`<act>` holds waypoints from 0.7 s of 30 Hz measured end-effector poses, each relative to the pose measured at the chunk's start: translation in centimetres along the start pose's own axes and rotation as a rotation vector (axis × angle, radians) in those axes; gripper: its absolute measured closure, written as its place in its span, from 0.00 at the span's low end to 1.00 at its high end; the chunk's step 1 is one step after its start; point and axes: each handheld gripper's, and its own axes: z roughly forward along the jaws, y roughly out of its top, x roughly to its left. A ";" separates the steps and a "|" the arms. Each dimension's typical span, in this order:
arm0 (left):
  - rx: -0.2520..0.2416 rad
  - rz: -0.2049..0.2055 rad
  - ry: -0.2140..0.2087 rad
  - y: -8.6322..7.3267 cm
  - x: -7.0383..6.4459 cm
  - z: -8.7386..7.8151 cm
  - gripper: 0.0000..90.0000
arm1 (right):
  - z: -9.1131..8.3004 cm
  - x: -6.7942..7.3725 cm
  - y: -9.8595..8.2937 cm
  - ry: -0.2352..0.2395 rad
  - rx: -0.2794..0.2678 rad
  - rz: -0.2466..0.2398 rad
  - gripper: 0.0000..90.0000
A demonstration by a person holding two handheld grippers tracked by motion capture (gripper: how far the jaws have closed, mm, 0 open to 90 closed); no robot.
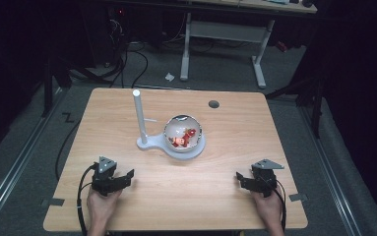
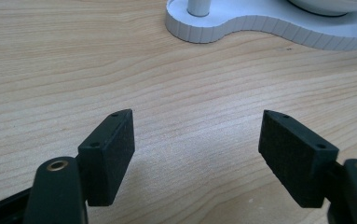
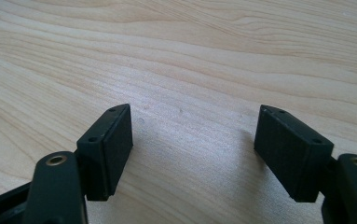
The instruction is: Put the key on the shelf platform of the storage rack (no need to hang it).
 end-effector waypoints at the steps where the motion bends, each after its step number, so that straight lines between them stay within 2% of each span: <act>1: 0.003 0.004 0.000 0.0 0.0 0.0 0.30 | 0.0 0.0 0.0 0.000 0.000 0.000 0.31; 13: 0.034 0.047 0.042 -0.2 -0.6 0.8 0.30 | 0.0 0.0 0.0 0.000 0.000 0.000 0.31; 21: 0.052 0.062 0.054 -0.5 -0.9 1.3 0.30 | 0.0 0.0 0.0 0.000 0.000 0.000 0.31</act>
